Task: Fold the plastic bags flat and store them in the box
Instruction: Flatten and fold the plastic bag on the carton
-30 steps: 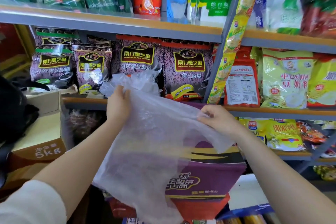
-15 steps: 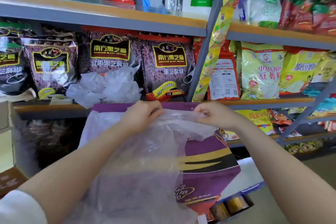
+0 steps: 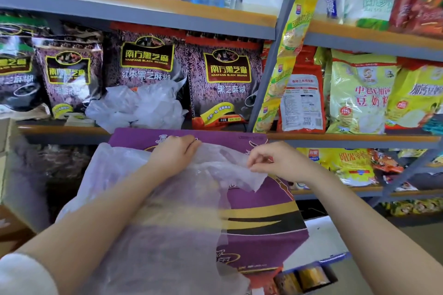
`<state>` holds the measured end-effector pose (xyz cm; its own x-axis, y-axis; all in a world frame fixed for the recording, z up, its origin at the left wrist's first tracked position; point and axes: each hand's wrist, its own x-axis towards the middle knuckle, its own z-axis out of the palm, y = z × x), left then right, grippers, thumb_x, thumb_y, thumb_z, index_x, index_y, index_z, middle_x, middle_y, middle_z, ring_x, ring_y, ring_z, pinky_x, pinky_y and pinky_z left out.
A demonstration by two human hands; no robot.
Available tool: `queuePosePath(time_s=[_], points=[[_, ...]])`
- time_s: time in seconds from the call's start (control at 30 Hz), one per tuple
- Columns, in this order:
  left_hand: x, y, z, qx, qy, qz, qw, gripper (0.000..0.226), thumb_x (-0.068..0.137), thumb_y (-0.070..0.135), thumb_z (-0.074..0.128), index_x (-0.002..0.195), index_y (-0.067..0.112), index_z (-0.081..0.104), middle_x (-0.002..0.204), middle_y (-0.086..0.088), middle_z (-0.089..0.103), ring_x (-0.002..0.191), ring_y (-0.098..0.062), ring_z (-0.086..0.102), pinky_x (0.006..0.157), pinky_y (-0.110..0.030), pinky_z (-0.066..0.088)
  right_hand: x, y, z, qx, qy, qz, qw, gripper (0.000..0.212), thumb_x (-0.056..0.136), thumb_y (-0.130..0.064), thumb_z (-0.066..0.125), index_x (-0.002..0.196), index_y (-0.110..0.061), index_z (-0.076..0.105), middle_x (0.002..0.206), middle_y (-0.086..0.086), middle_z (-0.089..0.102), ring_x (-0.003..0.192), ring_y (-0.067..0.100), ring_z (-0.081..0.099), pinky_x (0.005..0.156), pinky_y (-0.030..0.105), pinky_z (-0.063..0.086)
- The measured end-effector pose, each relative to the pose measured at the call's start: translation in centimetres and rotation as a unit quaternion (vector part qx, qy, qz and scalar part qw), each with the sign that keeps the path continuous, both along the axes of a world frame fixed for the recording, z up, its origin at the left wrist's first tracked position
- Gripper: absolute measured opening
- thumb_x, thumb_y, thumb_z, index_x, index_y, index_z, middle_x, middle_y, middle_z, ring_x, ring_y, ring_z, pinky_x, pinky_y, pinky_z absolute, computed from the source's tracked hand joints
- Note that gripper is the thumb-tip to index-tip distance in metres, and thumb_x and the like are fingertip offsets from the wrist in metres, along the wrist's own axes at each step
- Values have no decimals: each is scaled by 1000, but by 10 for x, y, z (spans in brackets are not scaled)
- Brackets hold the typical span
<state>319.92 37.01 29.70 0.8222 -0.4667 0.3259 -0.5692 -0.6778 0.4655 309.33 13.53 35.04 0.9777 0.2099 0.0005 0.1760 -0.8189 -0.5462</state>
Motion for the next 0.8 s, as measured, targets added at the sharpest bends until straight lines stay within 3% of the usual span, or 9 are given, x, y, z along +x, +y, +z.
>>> queuePosePath(time_s=[0.1,0.17,0.23,0.3,0.4,0.5,0.57,0.63,0.8], points=[[3,1,-8,7,-2,8,1000,53,87,47,28,86,6,61,86,-19,67,85,-37,59,81,-46,46,-4,-13,2,54,57,13,997,11,88,-13,62,90,-24,66,63,-27,62,60,-10,54,61,7,39],[6,0,-9,11,9,17,1000,51,90,47,30,84,7,60,86,-18,67,85,-37,59,84,-46,45,-3,-19,-3,26,54,31,998,5,87,-21,63,90,-23,67,68,-23,62,64,-7,52,61,10,38],[4,-2,-8,15,11,21,1000,49,89,48,29,85,9,58,84,-16,66,86,-36,59,85,-46,45,1,-19,-11,-68,40,66,995,11,85,-30,66,93,-23,66,74,-17,56,70,-1,46,67,18,37],[-1,-2,-5,-3,8,15,1000,34,95,43,37,91,13,53,77,-7,62,81,-33,57,79,-43,45,6,-16,-16,-94,20,72,993,2,87,-25,62,85,-24,63,71,-15,51,71,-2,43,67,16,33],[-8,3,1,-27,-18,-18,999,26,93,42,42,96,16,46,73,12,52,68,-15,49,59,-31,39,9,-18,-12,119,29,16,992,21,89,-14,57,68,-14,58,62,-11,49,60,-2,43,62,18,34],[-8,14,4,-12,-34,-92,995,42,82,58,31,87,21,52,72,17,47,66,-3,42,59,-23,33,13,-28,-8,264,11,-51,963,30,83,-19,56,53,-23,56,50,-11,49,54,2,44,60,20,34],[-4,20,2,10,-39,-154,987,55,82,64,33,80,14,57,76,11,48,70,-1,42,64,-18,33,17,-32,-9,296,5,-87,951,34,81,-20,55,47,-24,55,46,-11,47,51,1,42,62,25,30],[-2,24,-1,23,-36,-173,984,57,82,71,32,72,20,55,77,11,49,72,2,43,65,-13,34,20,-34,-10,323,19,-101,941,27,74,-21,53,47,-24,54,48,-12,43,50,0,40,61,27,24],[-1,33,-7,110,-63,-105,986,80,73,84,12,74,18,58,82,7,53,77,-14,53,62,-32,45,22,-40,-9,299,5,-140,944,9,55,-14,42,50,-14,49,47,-13,41,49,3,37,52,19,31]])
